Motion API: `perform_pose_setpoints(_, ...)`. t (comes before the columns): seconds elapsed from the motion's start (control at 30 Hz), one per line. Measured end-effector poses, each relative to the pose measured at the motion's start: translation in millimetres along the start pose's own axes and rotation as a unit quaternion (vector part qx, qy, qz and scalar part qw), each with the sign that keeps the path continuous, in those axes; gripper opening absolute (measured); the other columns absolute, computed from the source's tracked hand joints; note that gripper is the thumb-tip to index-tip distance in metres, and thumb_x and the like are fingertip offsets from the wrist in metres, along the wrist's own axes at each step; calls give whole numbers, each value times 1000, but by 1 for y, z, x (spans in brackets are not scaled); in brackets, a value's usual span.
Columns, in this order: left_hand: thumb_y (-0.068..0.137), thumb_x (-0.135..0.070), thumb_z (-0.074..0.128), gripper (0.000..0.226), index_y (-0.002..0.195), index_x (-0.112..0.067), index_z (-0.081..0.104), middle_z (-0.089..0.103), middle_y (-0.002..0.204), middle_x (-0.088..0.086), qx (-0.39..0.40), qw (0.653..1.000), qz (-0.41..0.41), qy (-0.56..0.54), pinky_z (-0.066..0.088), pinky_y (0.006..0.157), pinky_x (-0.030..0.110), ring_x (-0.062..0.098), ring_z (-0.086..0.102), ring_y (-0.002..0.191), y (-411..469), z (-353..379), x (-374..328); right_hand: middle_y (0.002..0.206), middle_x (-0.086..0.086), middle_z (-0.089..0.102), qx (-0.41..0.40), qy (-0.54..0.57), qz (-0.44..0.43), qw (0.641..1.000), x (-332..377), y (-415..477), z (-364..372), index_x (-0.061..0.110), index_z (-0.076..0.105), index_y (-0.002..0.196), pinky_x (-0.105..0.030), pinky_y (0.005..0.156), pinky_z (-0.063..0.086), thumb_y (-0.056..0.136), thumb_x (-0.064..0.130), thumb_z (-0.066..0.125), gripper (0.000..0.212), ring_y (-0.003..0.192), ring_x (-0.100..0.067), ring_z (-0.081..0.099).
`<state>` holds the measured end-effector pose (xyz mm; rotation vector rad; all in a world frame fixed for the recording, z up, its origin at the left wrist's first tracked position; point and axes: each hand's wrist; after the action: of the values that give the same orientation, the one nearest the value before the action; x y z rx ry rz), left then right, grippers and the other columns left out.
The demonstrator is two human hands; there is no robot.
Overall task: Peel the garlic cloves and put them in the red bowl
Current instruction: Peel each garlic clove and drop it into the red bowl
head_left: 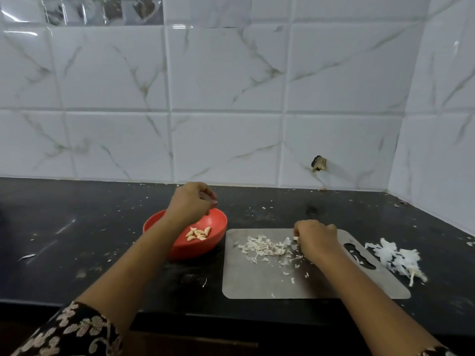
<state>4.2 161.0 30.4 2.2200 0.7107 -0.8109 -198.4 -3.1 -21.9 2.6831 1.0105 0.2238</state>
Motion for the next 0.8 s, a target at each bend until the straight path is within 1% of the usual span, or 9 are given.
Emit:
perform_pose_setpoints(0.07, 83, -10, 71, 11, 80, -19, 66, 68, 67, -6, 12, 999, 34, -14, 48, 58, 17, 3, 62, 55, -9, 15, -12, 103, 5, 65, -23, 67, 14, 997, 1, 0, 1, 23, 63, 103, -36, 92, 35, 97, 10, 51, 19, 97, -17, 60)
perform_pose_setpoints(0.13, 84, -12, 71, 8, 82, -20, 67, 71, 75, -4, 40, 997, 67, -18, 48, 65, 17, -1, 60, 59, -18, 34, -21, 97, 8, 67, -33, 197, 28, 980, 3, -1, 0, 27, 66, 95, -34, 88, 45, 96, 18, 57, 13, 92, -14, 61)
perform_pose_setpoints(0.17, 84, -13, 71, 6, 84, -19, 68, 72, 78, -2, 63, 995, 81, -16, 49, 66, 16, -1, 59, 59, -23, 45, -25, 93, 8, 68, -27, 279, 32, 960, 3, -2, -1, 27, 68, 90, -33, 83, 50, 94, 18, 61, 12, 88, -12, 62)
perform_pose_setpoints(0.23, 85, -18, 72, 5, 89, -17, 69, 73, 82, 1, 104, 988, 111, 1, 52, 68, 19, 2, 61, 61, -33, 67, -25, 84, 4, 69, 1, 439, 37, 898, 8, -9, -4, 21, 71, 86, -25, 72, 52, 90, 14, 67, 9, 79, -10, 62)
perform_pose_setpoints(0.33, 83, -25, 74, 12, 93, -19, 69, 73, 84, -3, 123, 984, 129, -5, 56, 77, 31, 6, 66, 72, -45, 92, -19, 78, 2, 70, 26, 563, 35, 825, 11, -19, -6, 16, 73, 87, -14, 64, 47, 90, 7, 65, 13, 72, -6, 61)
perform_pose_setpoints(0.47, 78, -31, 77, 13, 76, -27, 65, 70, 70, -9, 52, 986, 141, -76, 57, 67, 41, 9, 67, 65, -45, 104, -20, 79, 4, 69, 56, 646, 60, 759, 8, -22, -4, 15, 74, 96, -14, 59, 43, 94, 10, 61, 14, 72, -5, 57)
perform_pose_setpoints(0.6, 76, -28, 79, 14, 72, -25, 67, 69, 64, -9, 26, 982, 102, -156, 57, 62, 37, 8, 65, 59, -42, 108, -28, 79, 3, 67, 99, 695, 62, 710, 0, -21, -2, 12, 73, 98, -20, 61, 41, 94, 9, 60, 14, 67, -6, 53)
perform_pose_setpoints(0.67, 77, -24, 79, 13, 71, -24, 68, 69, 63, -7, 27, 980, 82, -181, 56, 61, 34, 9, 66, 58, -42, 112, -28, 80, 1, 68, 113, 706, 56, 697, -2, -22, -1, 9, 71, 99, -20, 60, 44, 94, 6, 59, 13, 66, -6, 55)
perform_pose_setpoints(0.8, 75, -13, 80, 14, 70, -22, 70, 70, 63, -3, 29, 975, 56, -215, 52, 60, 26, 9, 65, 59, -40, 116, -25, 82, -4, 70, 137, 706, 56, 692, -3, -21, -1, 5, 69, 98, -18, 62, 51, 94, 1, 56, 14, 70, -8, 61)
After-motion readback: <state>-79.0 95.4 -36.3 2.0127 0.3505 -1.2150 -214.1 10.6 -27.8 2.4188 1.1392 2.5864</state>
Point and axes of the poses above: each hand's wrist, its own y-axis towards the middle knuckle, its own z-axis out of the palm, x = y × z
